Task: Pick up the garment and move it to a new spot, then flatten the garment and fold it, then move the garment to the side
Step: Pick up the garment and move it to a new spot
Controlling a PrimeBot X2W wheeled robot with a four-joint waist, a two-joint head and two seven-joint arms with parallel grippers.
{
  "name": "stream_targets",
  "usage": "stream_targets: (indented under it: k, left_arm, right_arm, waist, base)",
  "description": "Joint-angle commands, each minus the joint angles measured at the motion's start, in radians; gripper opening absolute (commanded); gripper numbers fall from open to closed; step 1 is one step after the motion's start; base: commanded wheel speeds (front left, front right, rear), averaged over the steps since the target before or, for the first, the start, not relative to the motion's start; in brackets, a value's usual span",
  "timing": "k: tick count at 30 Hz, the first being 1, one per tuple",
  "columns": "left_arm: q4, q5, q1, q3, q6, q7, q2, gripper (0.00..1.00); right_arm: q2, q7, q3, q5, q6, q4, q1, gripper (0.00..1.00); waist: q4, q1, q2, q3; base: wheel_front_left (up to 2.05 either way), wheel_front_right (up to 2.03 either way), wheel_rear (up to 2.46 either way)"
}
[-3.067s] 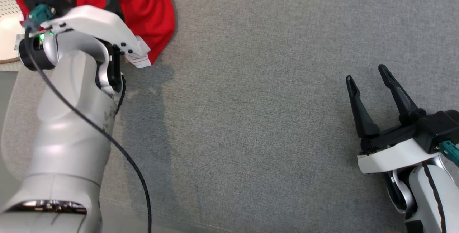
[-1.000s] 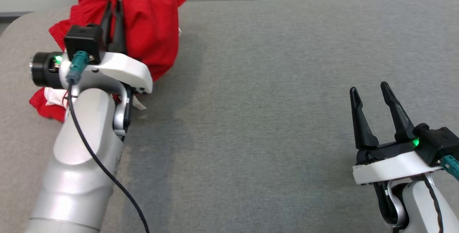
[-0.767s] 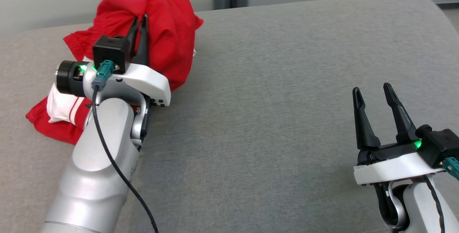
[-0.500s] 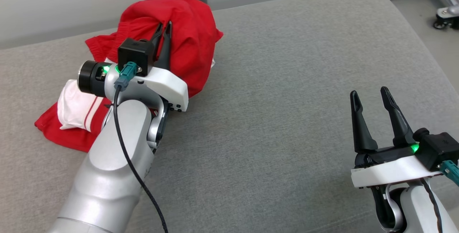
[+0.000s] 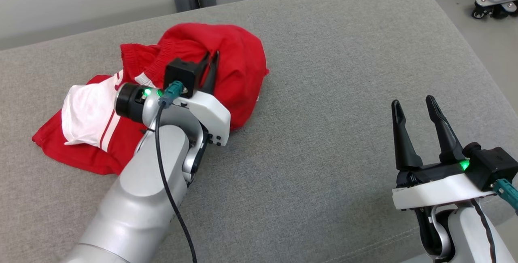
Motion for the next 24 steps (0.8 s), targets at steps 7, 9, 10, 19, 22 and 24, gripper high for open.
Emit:
stream_targets:
  k: [7,9,10,19,22,24]
  left_arm:
    - [0.031,-0.09,0.013,-0.104,0.009,-0.023,0.005,1.0]
    - [0.015,-0.111,0.015,-0.124,0.014,-0.04,0.005,1.0]
    - [0.004,-0.123,0.017,-0.132,0.018,-0.049,0.005,1.0]
    - [-0.082,-0.133,0.06,-0.133,0.059,-0.096,0.008,1.0]
    - [-0.12,-0.126,0.092,-0.112,0.073,-0.1,0.02,1.0]
    - [-0.16,-0.117,0.117,-0.088,0.081,-0.101,0.03,1.0]
  right_arm:
    - [-0.001,0.002,0.004,0.005,0.002,0.006,-0.016,1.0]
    - [-0.002,0.002,0.006,0.004,0.002,0.007,-0.013,1.0]
    - [-0.003,0.002,0.006,0.004,0.002,0.006,-0.011,1.0]
    - [-0.015,0.002,0.012,0.005,0.002,0.008,0.011,1.0]
    - [-0.019,0.002,0.015,0.007,0.002,0.008,0.02,1.0]
    - [-0.022,0.002,0.018,0.007,0.002,0.01,0.029,1.0]
  waist:
    - [0.022,0.0,0.0,0.003]
    - [0.032,0.0,0.0,-0.002]
    - [0.038,0.0,0.0,-0.005]
    - [0.098,0.0,0.0,-0.047]
    - [0.124,0.0,0.0,-0.064]
    - [0.141,0.0,0.0,-0.074]
  base:
    - [0.0,0.0,0.0]
    - [0.0,0.0,0.0]
    - [0.0,0.0,0.0]
    - [0.0,0.0,0.0]
    - [0.0,0.0,0.0]
    - [0.0,0.0,0.0]
